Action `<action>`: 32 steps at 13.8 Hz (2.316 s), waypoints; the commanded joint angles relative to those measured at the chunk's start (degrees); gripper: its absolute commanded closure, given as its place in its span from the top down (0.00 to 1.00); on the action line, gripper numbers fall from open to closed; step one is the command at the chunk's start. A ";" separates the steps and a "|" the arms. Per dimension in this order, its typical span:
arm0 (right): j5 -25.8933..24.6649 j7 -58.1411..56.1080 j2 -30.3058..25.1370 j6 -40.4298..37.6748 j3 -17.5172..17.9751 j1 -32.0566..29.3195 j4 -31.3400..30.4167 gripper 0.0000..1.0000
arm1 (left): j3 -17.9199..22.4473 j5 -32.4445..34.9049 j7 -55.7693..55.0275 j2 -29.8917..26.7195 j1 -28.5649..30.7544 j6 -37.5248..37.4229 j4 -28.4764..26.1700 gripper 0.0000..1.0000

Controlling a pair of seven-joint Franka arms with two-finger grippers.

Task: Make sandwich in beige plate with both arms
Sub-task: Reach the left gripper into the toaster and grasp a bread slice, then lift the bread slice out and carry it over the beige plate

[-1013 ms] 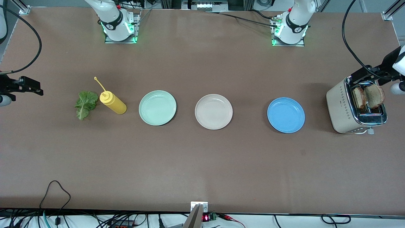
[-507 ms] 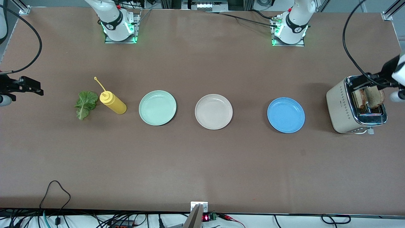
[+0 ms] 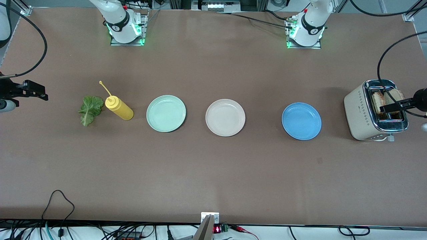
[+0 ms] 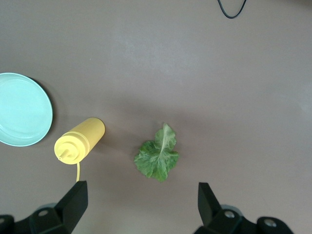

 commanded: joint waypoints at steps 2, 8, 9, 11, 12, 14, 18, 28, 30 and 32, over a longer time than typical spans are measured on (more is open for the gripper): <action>0.79 -0.59 -0.53 -0.47 -0.04 -0.19 -0.10 1.00 | -0.55 1.11 2.83 2.49 2.89 -1.02 -1.32 1.00; 0.79 -0.33 -0.44 -0.21 -0.04 -0.36 -0.10 1.00 | -0.55 1.19 2.84 3.02 3.78 -0.76 -6.16 0.88; 0.79 -0.33 -0.44 -0.30 -0.04 -0.36 -0.10 1.00 | -0.55 1.19 2.75 3.11 3.69 -0.58 -6.16 0.79; 0.79 -0.42 -0.44 -0.47 -0.04 -0.45 -0.10 1.00 | -0.46 1.28 2.40 3.19 3.69 -0.58 -6.08 0.62; 0.79 -0.42 -0.35 -0.39 -0.12 -0.54 -0.10 1.00 | -0.55 1.72 2.23 3.28 3.69 -0.49 -6.08 0.58; 0.88 -0.50 -0.35 -0.21 -0.12 -0.54 -0.02 1.00 | -0.55 2.68 2.14 3.72 3.78 -0.32 -5.99 0.49; 0.79 -0.59 -0.35 -0.30 -0.30 -0.71 -0.02 1.00 | -0.55 2.86 2.14 3.98 4.56 -0.14 -5.81 0.26; 0.88 -0.59 -0.27 -0.03 -0.39 -0.54 -0.02 1.00 | -0.73 2.86 11.10 3.11 4.57 -6.10 6.46 0.01; 0.88 -0.59 -0.27 -0.03 -0.39 -0.63 -0.02 1.00 | -1.52 2.78 10.67 3.02 4.13 -10.75 10.78 0.01; 0.88 -0.59 -0.18 0.14 -0.39 -0.71 -0.02 1.00 | -1.78 1.81 10.57 2.84 1.51 -17.68 13.95 0.01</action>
